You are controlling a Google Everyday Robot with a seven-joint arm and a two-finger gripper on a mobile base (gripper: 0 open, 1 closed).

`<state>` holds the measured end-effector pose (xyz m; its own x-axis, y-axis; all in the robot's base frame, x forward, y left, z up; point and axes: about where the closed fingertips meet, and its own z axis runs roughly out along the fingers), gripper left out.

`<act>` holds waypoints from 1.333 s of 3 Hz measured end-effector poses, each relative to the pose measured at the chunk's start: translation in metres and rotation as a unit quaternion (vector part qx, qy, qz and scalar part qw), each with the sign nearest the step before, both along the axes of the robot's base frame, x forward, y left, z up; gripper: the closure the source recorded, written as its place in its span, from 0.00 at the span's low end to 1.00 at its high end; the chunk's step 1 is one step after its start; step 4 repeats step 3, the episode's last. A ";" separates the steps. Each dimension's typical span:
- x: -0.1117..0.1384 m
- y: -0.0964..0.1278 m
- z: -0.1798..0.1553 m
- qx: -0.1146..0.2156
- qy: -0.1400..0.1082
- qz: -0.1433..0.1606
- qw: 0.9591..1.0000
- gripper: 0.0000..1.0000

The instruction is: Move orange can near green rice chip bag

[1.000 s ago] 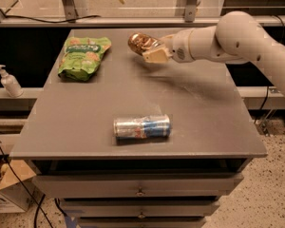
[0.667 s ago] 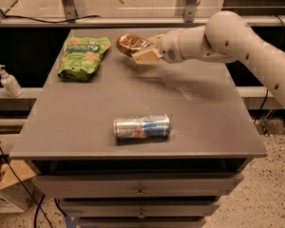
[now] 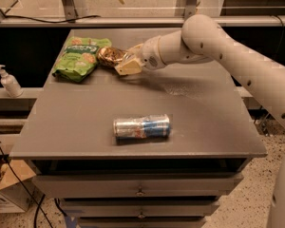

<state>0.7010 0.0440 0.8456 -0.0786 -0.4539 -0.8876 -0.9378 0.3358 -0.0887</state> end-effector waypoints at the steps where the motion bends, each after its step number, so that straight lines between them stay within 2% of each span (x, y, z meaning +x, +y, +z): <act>1: -0.001 0.008 -0.011 -0.007 0.009 0.003 1.000 0.36; 2: 0.000 0.007 -0.010 -0.001 0.005 -0.004 1.000 0.13; 3: -0.001 0.009 -0.011 -0.001 0.006 -0.002 1.000 0.00; 4: -0.001 0.009 -0.011 -0.001 0.006 -0.002 1.000 0.00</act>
Offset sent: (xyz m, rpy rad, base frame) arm 0.0023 -0.0021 -0.0043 0.0133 -0.0065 -0.0397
